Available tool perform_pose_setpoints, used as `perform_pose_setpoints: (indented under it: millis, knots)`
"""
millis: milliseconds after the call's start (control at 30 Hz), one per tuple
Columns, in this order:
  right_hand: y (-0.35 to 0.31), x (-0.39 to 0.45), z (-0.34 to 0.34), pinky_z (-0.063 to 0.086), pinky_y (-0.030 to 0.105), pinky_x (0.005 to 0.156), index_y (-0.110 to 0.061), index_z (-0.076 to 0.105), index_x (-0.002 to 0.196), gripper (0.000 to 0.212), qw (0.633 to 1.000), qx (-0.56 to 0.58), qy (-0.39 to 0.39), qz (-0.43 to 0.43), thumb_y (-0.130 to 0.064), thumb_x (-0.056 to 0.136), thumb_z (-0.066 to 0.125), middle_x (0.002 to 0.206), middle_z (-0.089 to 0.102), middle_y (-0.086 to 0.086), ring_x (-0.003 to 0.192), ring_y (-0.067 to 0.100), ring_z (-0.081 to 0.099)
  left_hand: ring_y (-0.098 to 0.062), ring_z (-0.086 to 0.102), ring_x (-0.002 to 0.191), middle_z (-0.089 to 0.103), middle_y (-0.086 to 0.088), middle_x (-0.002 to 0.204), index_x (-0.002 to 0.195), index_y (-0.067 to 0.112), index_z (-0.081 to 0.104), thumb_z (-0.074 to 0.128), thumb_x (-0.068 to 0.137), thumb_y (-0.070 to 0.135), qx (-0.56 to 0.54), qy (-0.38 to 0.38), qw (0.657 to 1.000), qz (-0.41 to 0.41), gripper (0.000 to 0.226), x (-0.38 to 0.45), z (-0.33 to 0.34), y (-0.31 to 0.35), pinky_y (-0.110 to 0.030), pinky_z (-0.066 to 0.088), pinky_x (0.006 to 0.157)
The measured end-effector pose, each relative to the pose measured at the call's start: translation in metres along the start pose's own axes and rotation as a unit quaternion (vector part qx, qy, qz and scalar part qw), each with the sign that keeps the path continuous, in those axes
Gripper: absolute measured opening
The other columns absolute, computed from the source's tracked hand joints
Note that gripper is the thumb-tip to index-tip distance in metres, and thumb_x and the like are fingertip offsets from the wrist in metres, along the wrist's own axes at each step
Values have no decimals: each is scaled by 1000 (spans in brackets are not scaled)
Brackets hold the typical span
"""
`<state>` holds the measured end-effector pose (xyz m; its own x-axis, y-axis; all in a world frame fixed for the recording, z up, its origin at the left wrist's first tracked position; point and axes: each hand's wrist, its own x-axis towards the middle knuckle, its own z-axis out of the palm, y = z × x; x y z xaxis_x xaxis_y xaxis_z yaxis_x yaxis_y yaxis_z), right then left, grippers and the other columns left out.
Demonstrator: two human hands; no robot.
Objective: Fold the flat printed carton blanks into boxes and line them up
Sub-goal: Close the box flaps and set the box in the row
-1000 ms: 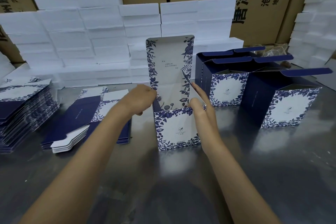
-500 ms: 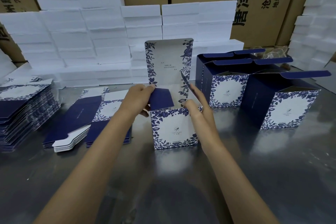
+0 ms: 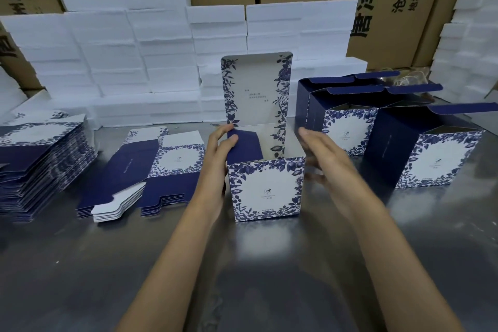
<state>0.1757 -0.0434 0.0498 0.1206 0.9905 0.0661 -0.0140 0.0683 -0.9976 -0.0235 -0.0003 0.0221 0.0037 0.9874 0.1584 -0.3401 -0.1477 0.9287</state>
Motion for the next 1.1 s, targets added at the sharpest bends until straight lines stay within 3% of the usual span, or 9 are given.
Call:
perform_pose_setpoints:
  millis: [100, 167, 267, 400, 600, 767, 933, 1100]
  knots:
    - [-13, -1, -8, 52, 21, 54, -20, 67, 83, 51, 996, -74, -36, 30, -70, 72, 67, 57, 64, -17, 53, 0, 61, -24, 67, 114, 67, -3, 128, 118, 39, 66, 70, 79, 42, 9, 7, 1000, 6, 39, -4, -2, 5, -56, 44, 109]
    - [-22, -1, -12, 42, 28, 55, -22, 56, 63, 55, 986, -145, -68, 54, -75, 76, 65, 54, 57, -6, 50, 11, 52, -22, 67, 113, 67, -1, 127, 115, 39, 67, 69, 79, 40, 21, 14, 1000, 14, 36, -6, -1, 6, -53, 45, 108]
    - [-33, 0, -15, 30, 24, 48, -27, 42, 52, 60, 974, -187, -111, 62, -77, 78, 63, 54, 44, -5, 48, 12, 35, -17, 71, 105, 72, 3, 116, 115, 37, 68, 68, 81, 38, 31, 11, 999, 23, 34, -8, -2, 6, -46, 52, 101]
    - [-42, 1, -14, 22, 21, 45, -27, 35, 59, 53, 950, -252, -177, 59, -56, 92, 64, 53, 30, -7, 47, 10, 26, -14, 72, 98, 74, 11, 102, 116, 33, 68, 67, 83, 33, 10, 5, 1000, 26, 33, -10, -4, 5, -38, 58, 86]
    - [-45, 1, -7, 23, 16, 40, -22, 29, 61, 51, 932, -324, -159, 38, -30, 103, 57, 43, 31, -12, 37, 5, 26, -14, 72, 92, 73, 6, 100, 116, 30, 68, 67, 84, 28, -20, 20, 999, 31, 32, -10, -4, 4, -36, 56, 80]
    - [-63, 10, -6, 18, 23, 44, -19, 34, 60, 52, 920, -339, -182, 78, -40, 104, 53, 50, 29, -3, 45, 13, 20, -13, 71, 90, 74, 11, 95, 114, 30, 70, 66, 84, 25, -7, 18, 999, 35, 30, -11, -3, 3, -41, 55, 86]
    - [-60, 20, -8, 17, 22, 45, -19, 33, 60, 50, 902, -371, -211, 70, -31, 106, 50, 51, 28, -5, 45, 12, 20, -11, 71, 88, 73, 10, 94, 112, 33, 70, 67, 84, 26, 0, 17, 999, 35, 30, -11, -4, 3, -31, 57, 76]
    - [-67, 31, -8, 18, 26, 47, -19, 42, 57, 53, 898, -381, -198, 94, -46, 101, 56, 50, 27, -2, 45, 14, 20, -12, 71, 88, 73, 6, 97, 111, 33, 71, 69, 79, 27, 1, 16, 999, 31, 32, -11, -5, 4, -30, 56, 75]
